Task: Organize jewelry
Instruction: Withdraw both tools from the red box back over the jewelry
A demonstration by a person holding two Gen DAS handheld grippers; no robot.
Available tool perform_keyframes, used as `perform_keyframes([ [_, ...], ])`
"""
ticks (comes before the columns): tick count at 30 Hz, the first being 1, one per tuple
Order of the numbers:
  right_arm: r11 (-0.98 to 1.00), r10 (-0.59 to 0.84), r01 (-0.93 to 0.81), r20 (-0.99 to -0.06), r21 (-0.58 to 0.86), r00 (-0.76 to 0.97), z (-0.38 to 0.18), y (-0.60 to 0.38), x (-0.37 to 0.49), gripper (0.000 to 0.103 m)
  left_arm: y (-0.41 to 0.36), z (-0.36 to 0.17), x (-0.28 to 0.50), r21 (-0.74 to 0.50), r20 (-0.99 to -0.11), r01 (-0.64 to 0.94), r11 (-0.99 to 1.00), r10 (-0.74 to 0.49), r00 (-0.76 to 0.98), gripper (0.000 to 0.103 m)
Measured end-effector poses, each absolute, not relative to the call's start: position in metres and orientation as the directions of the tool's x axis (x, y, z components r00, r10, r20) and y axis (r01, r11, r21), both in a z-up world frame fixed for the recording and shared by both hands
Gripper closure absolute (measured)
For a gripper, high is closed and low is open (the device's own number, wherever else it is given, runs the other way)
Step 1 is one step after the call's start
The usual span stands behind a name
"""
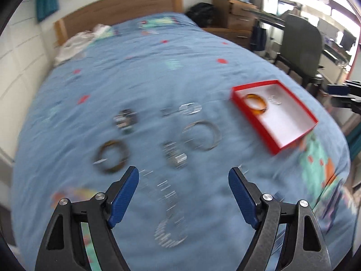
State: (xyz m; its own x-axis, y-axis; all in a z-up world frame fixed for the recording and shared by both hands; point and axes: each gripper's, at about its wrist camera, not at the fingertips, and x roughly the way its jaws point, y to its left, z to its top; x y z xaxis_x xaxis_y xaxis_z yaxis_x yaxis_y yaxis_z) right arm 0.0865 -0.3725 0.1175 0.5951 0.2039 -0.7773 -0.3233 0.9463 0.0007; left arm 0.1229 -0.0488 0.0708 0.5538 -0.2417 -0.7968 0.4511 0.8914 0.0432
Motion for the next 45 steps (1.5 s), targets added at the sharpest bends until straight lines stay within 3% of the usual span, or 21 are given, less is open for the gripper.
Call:
perform_keyframes([
  [11,0.953,0.247,-0.294,-0.743,0.071,0.622,0.111,-0.292,0.032,0.063,0.048,0.073,0.058,-0.010,-0.777,0.300,0.954,-0.196,0.598,0.022],
  [26,0.966,0.234,-0.231,-0.754,0.112,0.614,0.067,-0.265,0.054,0.063,0.043,0.016,0.083,-0.115,-0.803,0.236,0.965,-0.230,0.550,0.022],
  [45,0.967,0.246,-0.205,-0.779,0.153,0.576,0.022,-0.249,0.093,0.063,0.026,-0.016,0.112,-0.131,-0.829,0.274,0.953,-0.257,0.497,0.023],
])
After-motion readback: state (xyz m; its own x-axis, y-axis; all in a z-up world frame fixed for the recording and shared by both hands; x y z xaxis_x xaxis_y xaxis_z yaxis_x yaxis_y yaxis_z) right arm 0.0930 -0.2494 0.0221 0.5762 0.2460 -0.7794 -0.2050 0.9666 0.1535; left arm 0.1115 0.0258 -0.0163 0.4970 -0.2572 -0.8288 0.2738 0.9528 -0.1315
